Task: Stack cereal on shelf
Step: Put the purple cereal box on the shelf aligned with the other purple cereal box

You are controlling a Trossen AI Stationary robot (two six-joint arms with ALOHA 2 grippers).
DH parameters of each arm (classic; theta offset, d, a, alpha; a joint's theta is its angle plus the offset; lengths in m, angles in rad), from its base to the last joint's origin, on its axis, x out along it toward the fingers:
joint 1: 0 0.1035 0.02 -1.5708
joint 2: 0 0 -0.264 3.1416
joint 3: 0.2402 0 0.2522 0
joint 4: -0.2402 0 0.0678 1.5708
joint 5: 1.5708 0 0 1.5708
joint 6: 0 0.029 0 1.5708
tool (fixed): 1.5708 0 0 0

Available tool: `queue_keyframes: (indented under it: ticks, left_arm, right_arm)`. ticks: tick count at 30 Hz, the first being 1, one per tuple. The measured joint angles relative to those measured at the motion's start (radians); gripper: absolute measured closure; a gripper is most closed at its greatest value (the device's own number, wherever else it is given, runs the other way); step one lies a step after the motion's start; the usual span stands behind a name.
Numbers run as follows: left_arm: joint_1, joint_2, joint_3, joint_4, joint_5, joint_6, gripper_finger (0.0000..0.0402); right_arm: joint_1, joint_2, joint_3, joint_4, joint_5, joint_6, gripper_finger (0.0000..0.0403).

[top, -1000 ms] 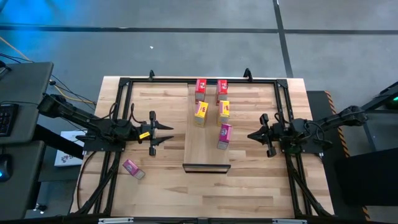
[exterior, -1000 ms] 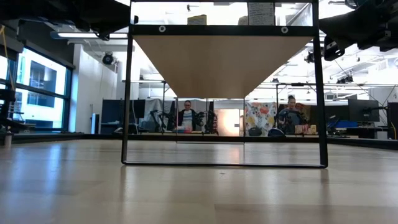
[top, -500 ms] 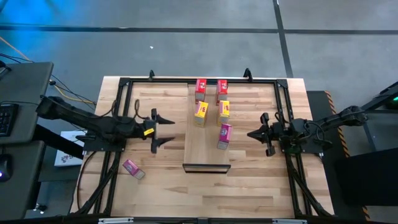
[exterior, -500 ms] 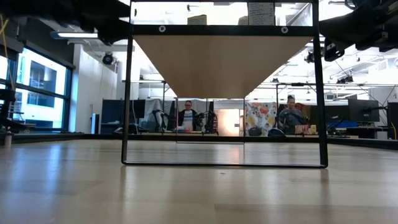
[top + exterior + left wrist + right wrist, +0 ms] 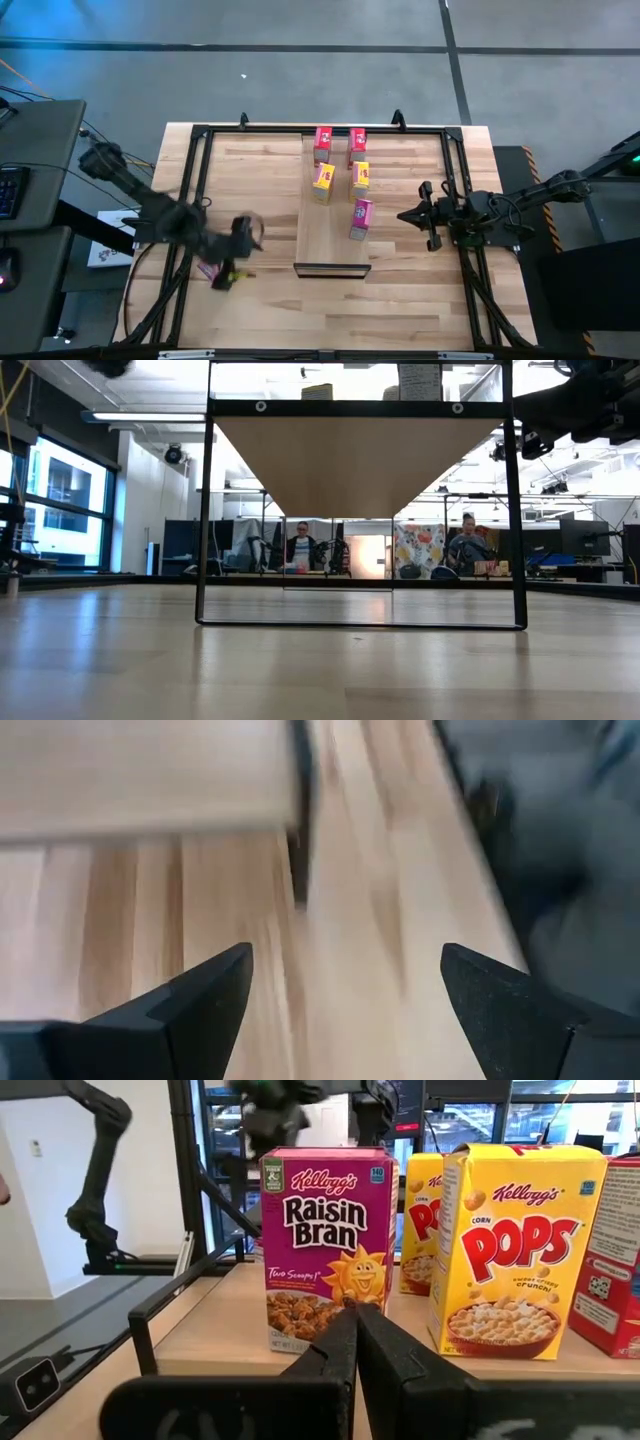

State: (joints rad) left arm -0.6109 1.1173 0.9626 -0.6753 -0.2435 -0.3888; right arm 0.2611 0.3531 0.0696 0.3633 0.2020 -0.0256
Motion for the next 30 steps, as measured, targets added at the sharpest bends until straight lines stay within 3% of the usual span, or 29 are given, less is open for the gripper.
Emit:
queue_keyframes:
  ticks: [5, 8, 13, 20, 30]
  left_arm:
    - [-0.152, 0.156, 0.086, -0.273, -0.024, 0.019, 0.0087]
    - [-0.208, 0.216, 0.111, -0.378, 0.004, -0.071, 0.0087]
    - [-0.265, 0.268, 0.146, -0.421, 0.111, -0.185, 0.0087]
    - [-0.294, 0.282, 0.169, -0.499, 0.064, -0.176, 0.0087]
    - [-0.326, 0.282, 0.168, -0.576, 0.111, -0.148, 0.0087]
  right_arm:
    - [0.000, 0.000, 0.000, -0.003, 0.000, 0.002, 0.0403]
    - [0.000, 0.000, 0.000, -0.001, 0.000, 0.022, 0.0403]
    - [0.000, 0.000, 0.000, -0.001, 0.001, 0.025, 0.0403]
    - [0.000, 0.000, 0.000, -0.003, 0.001, 0.046, 0.0403]
    - [0.000, 0.000, 0.000, -0.008, 0.002, 0.051, 0.0403]
